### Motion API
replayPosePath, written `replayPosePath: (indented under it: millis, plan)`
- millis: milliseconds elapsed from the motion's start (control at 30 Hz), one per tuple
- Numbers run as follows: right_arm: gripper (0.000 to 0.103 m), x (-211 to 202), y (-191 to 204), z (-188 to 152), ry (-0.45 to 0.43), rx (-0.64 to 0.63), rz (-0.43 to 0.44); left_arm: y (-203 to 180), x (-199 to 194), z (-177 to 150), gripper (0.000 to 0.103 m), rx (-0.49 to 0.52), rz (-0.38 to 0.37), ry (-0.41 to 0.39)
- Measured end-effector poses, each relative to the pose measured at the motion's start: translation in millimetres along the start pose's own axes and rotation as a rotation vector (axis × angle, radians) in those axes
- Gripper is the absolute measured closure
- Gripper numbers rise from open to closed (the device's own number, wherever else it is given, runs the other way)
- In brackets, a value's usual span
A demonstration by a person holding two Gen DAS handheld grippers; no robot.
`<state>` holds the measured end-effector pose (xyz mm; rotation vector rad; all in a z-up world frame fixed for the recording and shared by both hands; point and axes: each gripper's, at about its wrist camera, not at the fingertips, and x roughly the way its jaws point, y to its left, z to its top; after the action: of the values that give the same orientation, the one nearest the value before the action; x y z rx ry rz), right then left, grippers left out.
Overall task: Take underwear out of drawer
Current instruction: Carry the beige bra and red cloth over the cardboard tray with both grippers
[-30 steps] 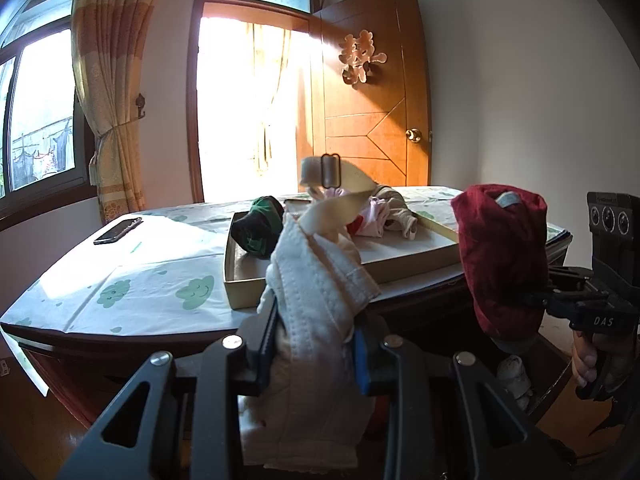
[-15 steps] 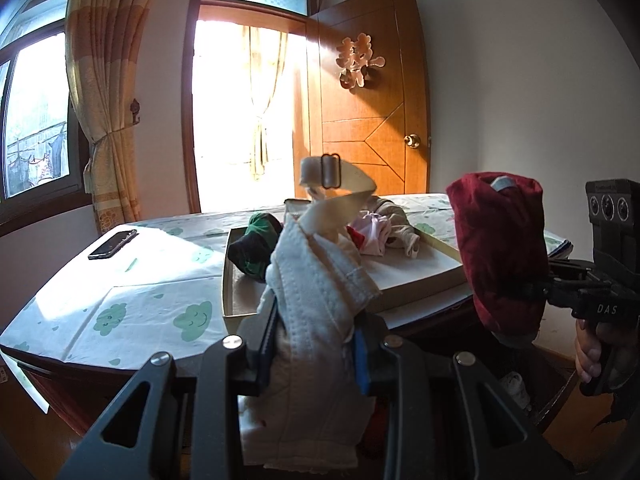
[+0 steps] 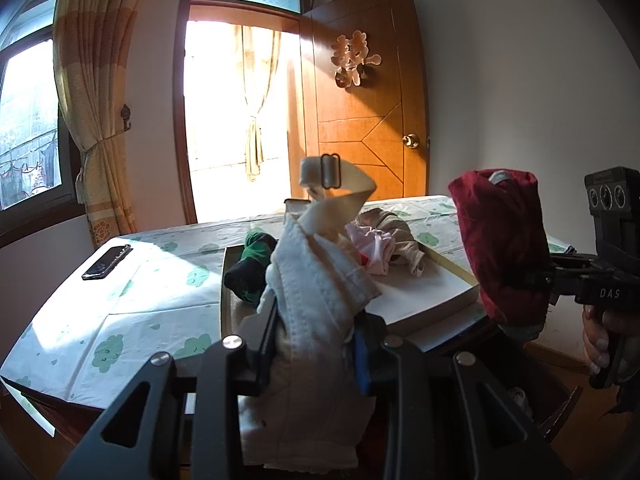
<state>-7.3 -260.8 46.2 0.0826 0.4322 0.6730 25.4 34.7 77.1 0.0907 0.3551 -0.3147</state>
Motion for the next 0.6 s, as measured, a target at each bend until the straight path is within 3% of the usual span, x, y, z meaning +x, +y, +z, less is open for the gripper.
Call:
replayPosePath:
  millis: [600]
  plan:
    - [0.079, 6, -21, 28, 0.034, 0.042, -0.047, -4, 32, 27, 0.073, 0.046, -0.006, 0.034]
